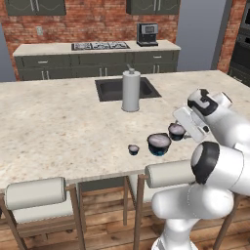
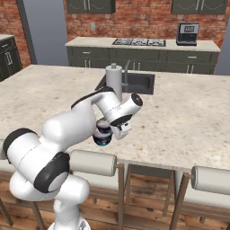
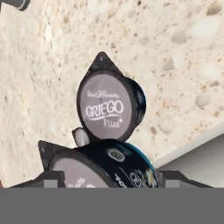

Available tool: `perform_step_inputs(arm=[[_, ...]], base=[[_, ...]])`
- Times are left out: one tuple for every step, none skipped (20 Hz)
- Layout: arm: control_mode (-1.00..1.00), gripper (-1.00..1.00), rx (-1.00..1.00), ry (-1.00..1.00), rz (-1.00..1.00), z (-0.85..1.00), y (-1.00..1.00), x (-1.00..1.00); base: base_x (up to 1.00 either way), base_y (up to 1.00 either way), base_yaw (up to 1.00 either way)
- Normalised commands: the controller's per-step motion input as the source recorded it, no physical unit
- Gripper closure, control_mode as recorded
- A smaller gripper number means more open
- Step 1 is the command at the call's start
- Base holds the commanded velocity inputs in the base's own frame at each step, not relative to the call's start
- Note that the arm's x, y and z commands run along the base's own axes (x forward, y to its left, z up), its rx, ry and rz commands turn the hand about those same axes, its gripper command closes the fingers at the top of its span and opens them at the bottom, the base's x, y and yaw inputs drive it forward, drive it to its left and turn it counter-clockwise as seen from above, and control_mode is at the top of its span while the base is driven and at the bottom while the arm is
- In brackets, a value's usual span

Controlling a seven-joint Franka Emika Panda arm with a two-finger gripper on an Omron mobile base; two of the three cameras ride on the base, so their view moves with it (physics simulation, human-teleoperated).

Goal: Stack the yogurt containers by placing the smaller containers on top of the larger containers.

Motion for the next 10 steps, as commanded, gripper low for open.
perform_step_inputs(arm=[[-1.00,1.00,0.00,0.00,0.00,0.00,0.21,0.04],[-1.00,1.00,0.00,0.00,0.00,0.00,0.19,0.07],[-1.00,1.00,0.00,0.00,0.00,0.00,0.21,0.10],[-1.00,1.00,0.00,0.00,0.00,0.00,0.18,0.11],[-1.00,1.00,0.00,0.00,0.00,0.00,0.18,0.14],[-1.00,1.00,0.00,0.00,0.00,0.00,0.16,0.18],[-1.00,1.00,0.00,0.00,0.00,0.00,0.14,0.24],[-1.00,1.00,0.00,0.00,0.00,0.00,0.15,0.26],[-1.00,1.00,0.00,0.00,0.00,0.00,0.18,0.33],[-1.00,1.00,0.00,0.00,0.00,0.00,0.16,0.37]], base=[[0.00,0.00,0.00],[0.00,0.00,0.00],[0.00,0.00,0.00],[0.00,0.00,0.00],[0.00,0.00,0.00],[0.00,0.00,0.00],[0.00,0.00,0.00],[0.00,0.00,0.00],[0.00,0.00,0.00],[0.00,0.00,0.00]])
